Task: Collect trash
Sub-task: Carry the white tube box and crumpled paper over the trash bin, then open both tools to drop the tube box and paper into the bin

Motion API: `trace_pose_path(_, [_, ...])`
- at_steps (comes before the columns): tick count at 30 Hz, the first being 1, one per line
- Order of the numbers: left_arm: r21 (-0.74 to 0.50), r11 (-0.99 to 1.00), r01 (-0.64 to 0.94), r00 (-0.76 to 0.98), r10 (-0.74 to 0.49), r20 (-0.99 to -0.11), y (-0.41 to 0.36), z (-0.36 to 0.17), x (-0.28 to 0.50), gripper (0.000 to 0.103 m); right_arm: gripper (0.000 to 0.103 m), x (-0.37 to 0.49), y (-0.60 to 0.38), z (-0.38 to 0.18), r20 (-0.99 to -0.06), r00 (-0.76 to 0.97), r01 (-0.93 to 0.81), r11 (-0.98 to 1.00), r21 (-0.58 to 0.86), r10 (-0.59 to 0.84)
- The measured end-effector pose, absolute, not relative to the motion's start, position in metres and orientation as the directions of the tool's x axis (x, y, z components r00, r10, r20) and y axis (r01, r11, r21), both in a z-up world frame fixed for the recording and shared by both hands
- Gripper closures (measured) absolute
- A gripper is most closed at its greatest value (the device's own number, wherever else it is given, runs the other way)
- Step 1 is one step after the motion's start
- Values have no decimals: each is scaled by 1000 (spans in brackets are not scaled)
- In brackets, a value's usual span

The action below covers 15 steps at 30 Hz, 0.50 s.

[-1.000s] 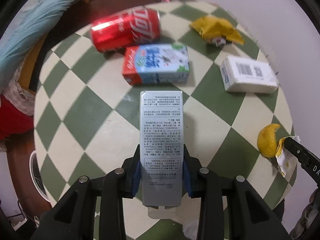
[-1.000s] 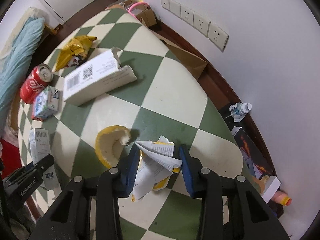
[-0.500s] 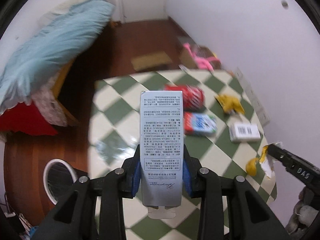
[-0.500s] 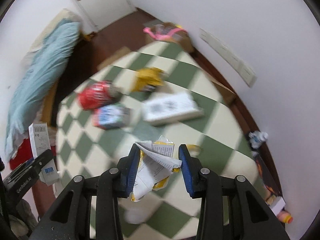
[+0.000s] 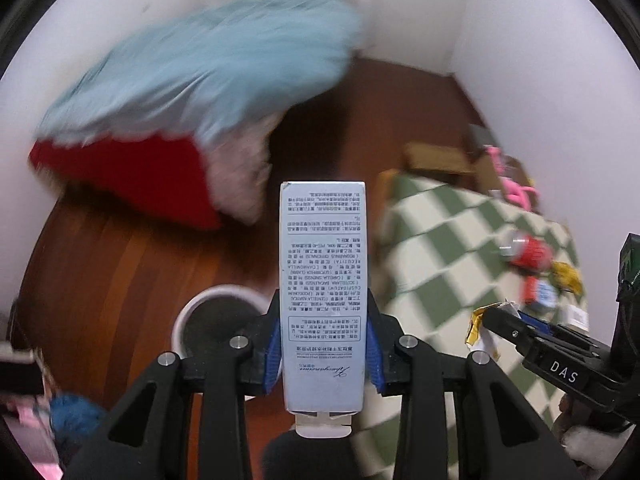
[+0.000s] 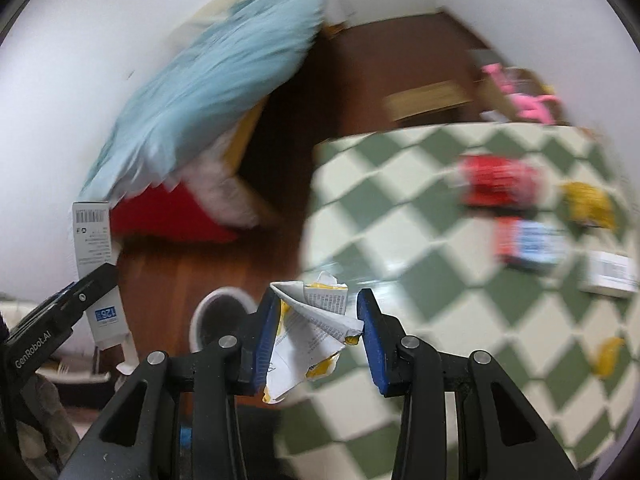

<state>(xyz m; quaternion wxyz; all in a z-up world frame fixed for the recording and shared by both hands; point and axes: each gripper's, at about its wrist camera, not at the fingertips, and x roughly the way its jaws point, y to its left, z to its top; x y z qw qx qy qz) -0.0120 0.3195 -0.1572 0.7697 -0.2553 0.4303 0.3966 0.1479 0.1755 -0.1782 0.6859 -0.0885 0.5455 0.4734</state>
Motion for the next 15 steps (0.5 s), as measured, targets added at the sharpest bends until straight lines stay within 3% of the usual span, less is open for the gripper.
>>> trace_pose_path(8, [-156, 357, -921, 225, 161, -961, 424, -283, -110, 72, 62, 24, 310, -288, -901, -227, -820, 427, 381, 369])
trace_pose_path(15, [-205, 274, -940, 219, 22, -975, 476, -361, -124, 71, 62, -16, 375, -380, -940, -285, -831, 440, 340, 189])
